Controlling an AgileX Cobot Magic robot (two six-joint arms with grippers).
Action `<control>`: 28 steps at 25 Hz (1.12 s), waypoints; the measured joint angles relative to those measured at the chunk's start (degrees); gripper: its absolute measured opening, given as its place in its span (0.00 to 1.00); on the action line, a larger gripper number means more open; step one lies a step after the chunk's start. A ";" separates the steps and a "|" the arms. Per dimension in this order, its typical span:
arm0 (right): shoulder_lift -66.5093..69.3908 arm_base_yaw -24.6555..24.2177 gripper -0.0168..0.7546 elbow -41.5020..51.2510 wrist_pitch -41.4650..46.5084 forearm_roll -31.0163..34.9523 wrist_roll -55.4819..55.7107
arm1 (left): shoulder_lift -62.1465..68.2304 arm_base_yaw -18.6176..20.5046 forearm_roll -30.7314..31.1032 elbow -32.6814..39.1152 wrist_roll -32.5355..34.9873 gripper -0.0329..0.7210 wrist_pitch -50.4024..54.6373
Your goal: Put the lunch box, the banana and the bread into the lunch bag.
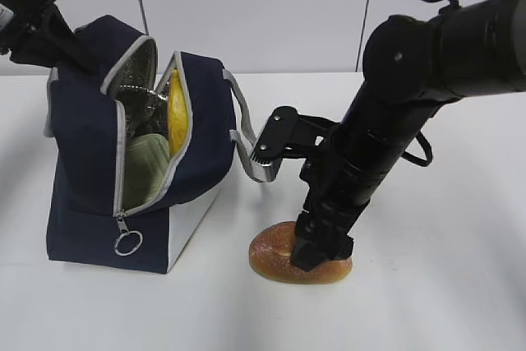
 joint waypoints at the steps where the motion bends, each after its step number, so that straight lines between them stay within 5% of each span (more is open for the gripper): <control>1: 0.67 0.00 0.88 0.00 -0.58 0.14 -0.84 | 0.00 0.00 0.00 0.00 0.00 0.04 0.00; 8: 4.44 0.00 0.86 0.00 -1.35 1.18 -3.09 | 0.00 0.00 0.52 0.00 0.00 0.04 0.00; 16: 5.16 0.00 0.60 0.00 -0.75 1.16 -3.45 | 0.00 0.00 0.91 0.00 0.00 0.04 0.00; 21: 5.29 0.00 0.58 -2.56 4.65 0.55 -3.20 | 0.00 0.00 0.96 0.00 0.00 0.04 0.00; 28: 3.52 0.00 0.57 -10.37 13.34 -13.35 8.73 | 0.00 0.00 0.96 0.00 0.00 0.04 0.00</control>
